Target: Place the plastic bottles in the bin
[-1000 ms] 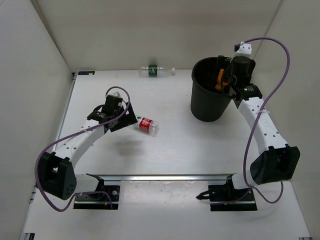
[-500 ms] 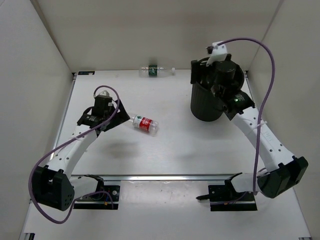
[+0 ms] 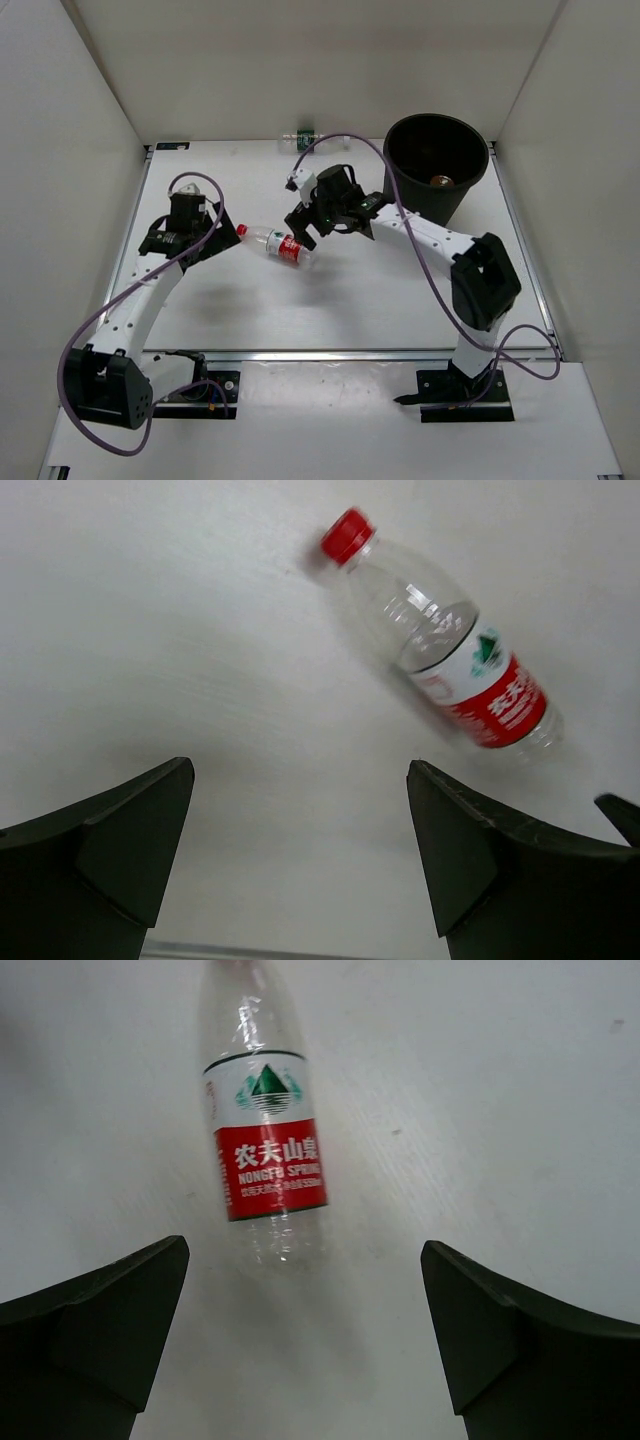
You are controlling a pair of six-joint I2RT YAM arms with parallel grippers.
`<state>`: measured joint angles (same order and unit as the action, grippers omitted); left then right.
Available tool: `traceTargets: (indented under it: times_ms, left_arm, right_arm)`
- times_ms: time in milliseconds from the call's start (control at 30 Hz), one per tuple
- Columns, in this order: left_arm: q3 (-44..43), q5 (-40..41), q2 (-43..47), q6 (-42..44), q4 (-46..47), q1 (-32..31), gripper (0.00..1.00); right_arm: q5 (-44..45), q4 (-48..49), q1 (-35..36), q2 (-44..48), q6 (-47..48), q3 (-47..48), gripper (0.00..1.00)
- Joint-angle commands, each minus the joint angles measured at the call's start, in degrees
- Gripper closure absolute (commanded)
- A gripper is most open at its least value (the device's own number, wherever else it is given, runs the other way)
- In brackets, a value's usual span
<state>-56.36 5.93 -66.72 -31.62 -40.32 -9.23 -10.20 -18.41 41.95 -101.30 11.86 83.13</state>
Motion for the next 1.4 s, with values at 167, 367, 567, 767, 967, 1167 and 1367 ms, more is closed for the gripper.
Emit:
traceTargets:
  times_ms: [167,367,567,767,967,1167,1367]
  left_arm:
    - [8.6,4.3,11.1,1.5,-8.1,1.9,0.02]
    - [10.2,3.7,16.3,0.8,-11.3,1.9,0.02]
    - [8.3,5.4,15.3,2.9,-12.4,1.6,0.02]
    - [2.7,4.5,11.5,7.2,-10.1,1.2,0.01]
    - [-1.5,1.7,6.6,10.0,-5.9,-0.2,0.02]
    - [-3.9,-3.3,2.7,11.0,-2.1,-2.6,0.01]
    - [-5.5,-5.7,-2.1,10.0,1.8,-7.7,0.01]
  right_arm:
    - [-6.9,-0.7,3.9,-12.7,0.8,8.2,0.01]
    - [1.3,4.4,5.0,-17.0,-1.4,7.2,0.01]
    - [-1.8,8.7,3.8,-18.3,-4.5,5.1,0.13]
    - [-3.4,8.3,2.3,-12.8,-6.4,6.5,0.59]
    - [-0.1,2.5,-0.6,-0.2,-9.6,8.5,0.58]
    - [7.0,-1.7,-7.9,14.4,-10.6,8.2,0.59]
    - [3.7,-1.6,-24.8,26.2,-15.9,-0.1,0.6]
